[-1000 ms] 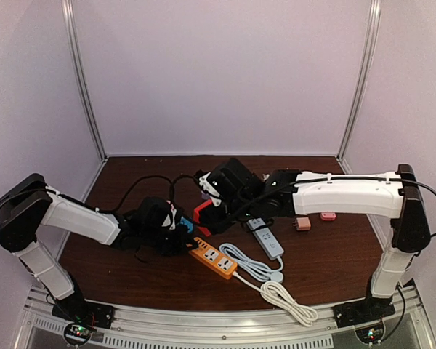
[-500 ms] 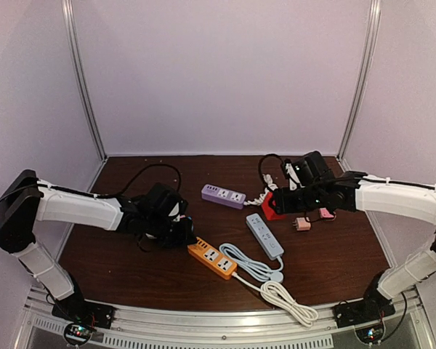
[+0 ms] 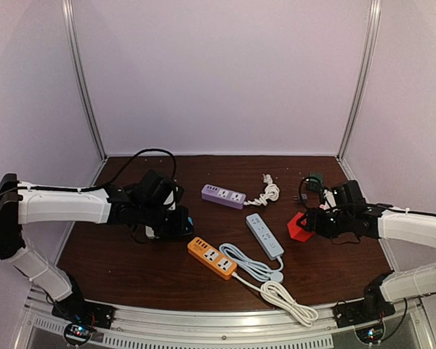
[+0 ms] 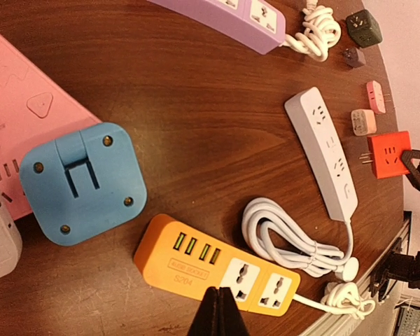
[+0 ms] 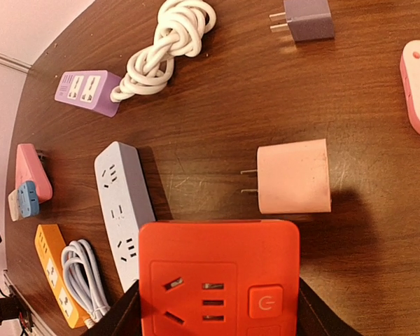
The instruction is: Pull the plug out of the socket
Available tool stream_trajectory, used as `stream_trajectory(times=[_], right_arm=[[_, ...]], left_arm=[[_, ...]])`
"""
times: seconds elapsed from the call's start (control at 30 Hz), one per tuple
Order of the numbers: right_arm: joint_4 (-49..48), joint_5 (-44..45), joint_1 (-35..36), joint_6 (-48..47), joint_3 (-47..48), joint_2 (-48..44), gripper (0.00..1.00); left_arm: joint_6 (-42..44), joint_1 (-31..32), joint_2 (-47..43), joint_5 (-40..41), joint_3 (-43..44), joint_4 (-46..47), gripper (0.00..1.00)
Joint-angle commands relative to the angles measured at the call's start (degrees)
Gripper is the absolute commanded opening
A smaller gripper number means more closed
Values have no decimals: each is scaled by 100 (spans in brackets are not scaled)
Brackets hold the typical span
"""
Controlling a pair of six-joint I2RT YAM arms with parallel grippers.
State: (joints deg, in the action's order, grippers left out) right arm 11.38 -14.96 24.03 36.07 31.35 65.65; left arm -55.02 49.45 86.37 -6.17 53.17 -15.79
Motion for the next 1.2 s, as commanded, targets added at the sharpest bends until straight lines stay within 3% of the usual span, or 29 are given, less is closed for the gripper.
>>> stream_trajectory(times=[0.0,0.4,0.47,0.63,0.97,1.17], right_arm=[[-738,-676,-234,299,-333,-166,2],[-810,-1305,-587,695,-1224,-630,11],[-660,-1302,-617,716,-1366,-830,17],[-12,-972,-706,621,-1406,-1218,52],[442,-504,-707,497,-1159,-1050,89],[871,-126,-707,301,-926,-1249,100]], left_arm=[[109,21,-159,191,133,-180,0],[84,-19,-380,293,15,-328,0],[76,-31,-411,288,-22,-336,0],[86,-57,-445,299,-52,-356,0],[135,-84,-453,270,-21,-357,0],[139,-102,-483,272,-59,-361,0]])
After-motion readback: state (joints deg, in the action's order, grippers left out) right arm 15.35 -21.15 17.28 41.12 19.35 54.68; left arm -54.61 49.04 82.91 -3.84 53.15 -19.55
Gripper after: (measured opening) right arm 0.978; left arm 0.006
